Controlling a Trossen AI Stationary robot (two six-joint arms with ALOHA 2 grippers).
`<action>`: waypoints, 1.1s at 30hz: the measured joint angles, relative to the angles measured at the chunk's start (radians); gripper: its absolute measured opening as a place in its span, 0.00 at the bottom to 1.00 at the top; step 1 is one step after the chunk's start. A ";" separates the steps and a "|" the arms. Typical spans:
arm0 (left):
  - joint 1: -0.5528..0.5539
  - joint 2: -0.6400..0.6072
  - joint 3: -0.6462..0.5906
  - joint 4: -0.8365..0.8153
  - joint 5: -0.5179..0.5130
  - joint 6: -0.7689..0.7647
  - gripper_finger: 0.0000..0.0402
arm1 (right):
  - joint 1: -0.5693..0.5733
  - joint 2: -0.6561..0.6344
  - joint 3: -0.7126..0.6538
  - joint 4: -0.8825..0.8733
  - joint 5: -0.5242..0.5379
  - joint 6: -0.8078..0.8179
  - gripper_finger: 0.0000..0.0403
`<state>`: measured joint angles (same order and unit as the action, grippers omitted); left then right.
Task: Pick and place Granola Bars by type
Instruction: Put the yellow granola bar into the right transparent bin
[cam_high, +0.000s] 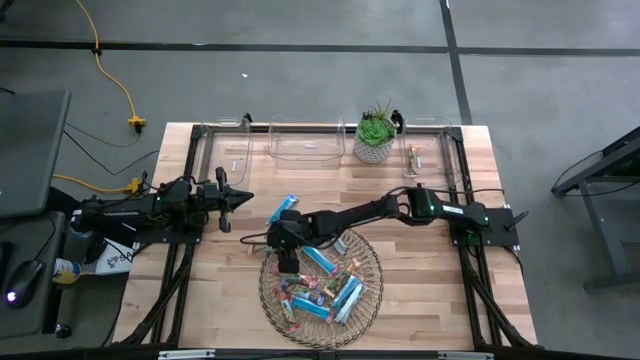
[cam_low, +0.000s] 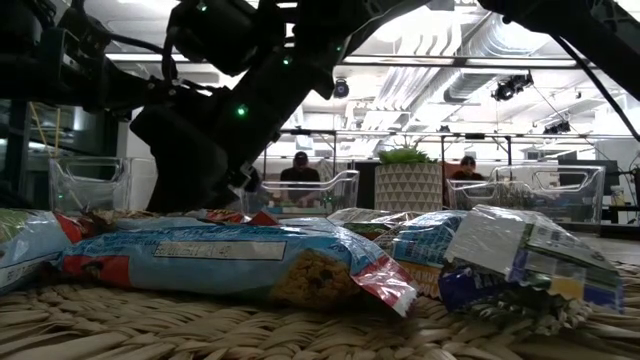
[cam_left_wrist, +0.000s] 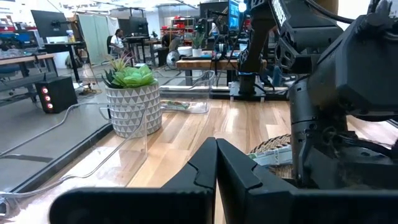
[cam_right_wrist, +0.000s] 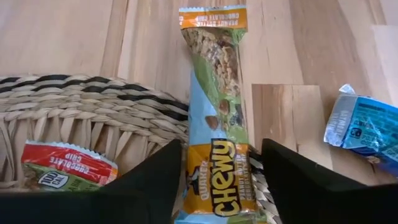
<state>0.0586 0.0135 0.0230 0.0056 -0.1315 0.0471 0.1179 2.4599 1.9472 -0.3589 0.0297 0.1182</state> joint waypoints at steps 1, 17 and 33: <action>0.000 0.000 0.000 0.000 0.000 0.000 0.01 | -0.001 0.000 0.000 -0.002 -0.005 0.003 0.47; 0.000 0.000 0.000 0.000 0.000 0.000 0.01 | -0.002 0.000 0.000 -0.015 -0.003 0.013 0.26; 0.000 0.000 0.000 0.000 0.000 0.000 0.01 | 0.001 -0.028 0.002 0.003 -0.075 0.023 0.24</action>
<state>0.0586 0.0132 0.0229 0.0058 -0.1315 0.0470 0.1188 2.4318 1.9491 -0.3562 -0.0454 0.1414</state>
